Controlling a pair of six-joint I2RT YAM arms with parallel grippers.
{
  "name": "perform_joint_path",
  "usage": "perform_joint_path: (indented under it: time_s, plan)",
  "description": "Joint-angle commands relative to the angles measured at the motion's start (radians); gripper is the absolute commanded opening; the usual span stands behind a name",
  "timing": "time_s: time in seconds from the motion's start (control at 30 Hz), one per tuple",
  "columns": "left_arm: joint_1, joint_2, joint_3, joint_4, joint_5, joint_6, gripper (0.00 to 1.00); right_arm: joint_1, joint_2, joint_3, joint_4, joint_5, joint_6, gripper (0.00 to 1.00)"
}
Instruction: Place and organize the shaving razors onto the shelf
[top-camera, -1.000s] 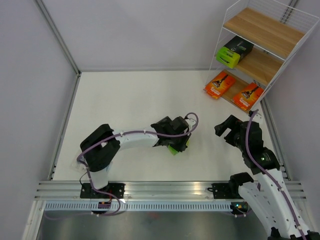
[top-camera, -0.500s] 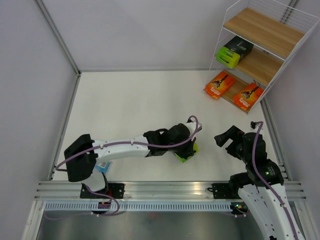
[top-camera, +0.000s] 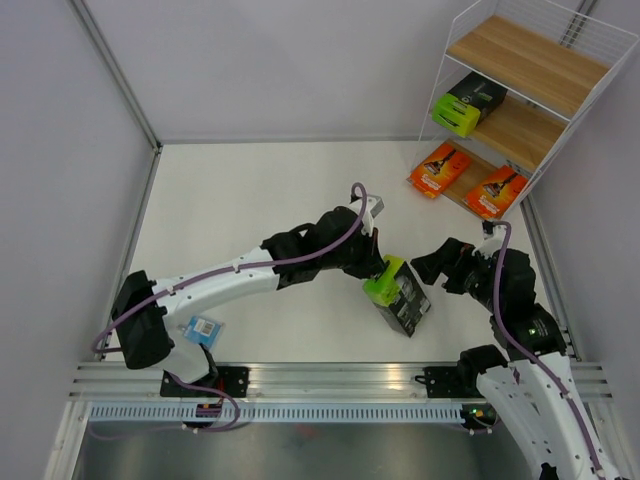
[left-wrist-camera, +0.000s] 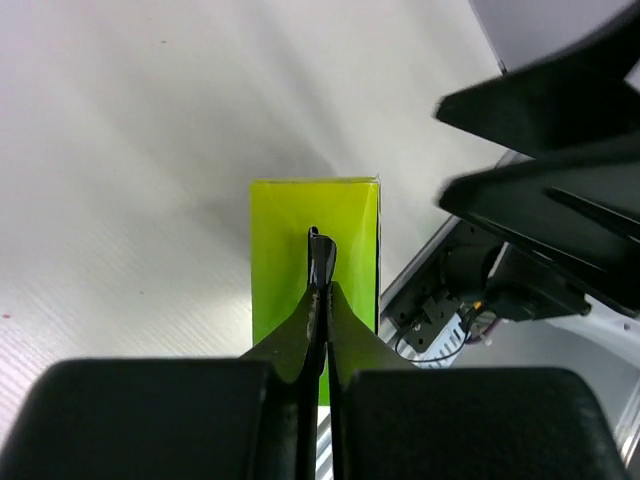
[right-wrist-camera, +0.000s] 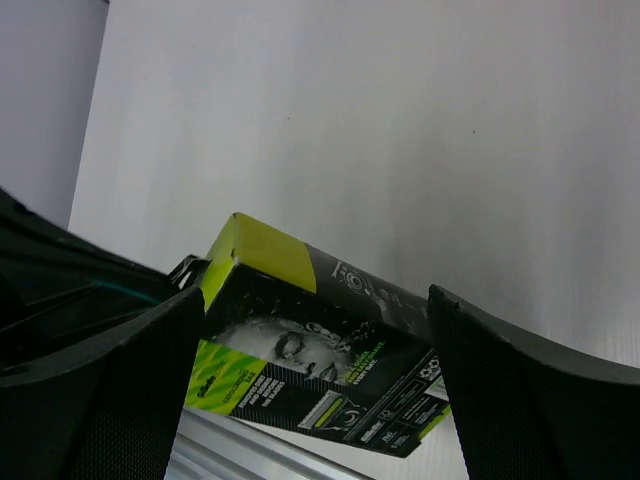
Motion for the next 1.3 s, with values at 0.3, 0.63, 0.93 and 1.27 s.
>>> perform_joint_path:
  time_s: [0.3, 0.63, 0.93, 1.27]
  plan:
    - [0.064, -0.084, 0.010, 0.030, -0.081, -0.097, 0.02, 0.001, -0.045, -0.010, 0.169, -0.217, -0.068, 0.98]
    - [0.086, -0.120, -0.023, -0.033, -0.300, -0.311, 0.02, 0.001, -0.036, -0.055, 0.312, -0.329, -0.061, 0.98]
    - [0.084, -0.071, -0.019, -0.036, -0.379, -0.509, 0.02, 0.001, -0.019, -0.034, 0.274, -0.338, -0.145, 0.98]
    - [0.066, 0.042, 0.145, -0.376, -0.521, -0.814, 0.02, 0.003, -0.062, -0.152, 0.445, -0.374, -0.145, 0.98]
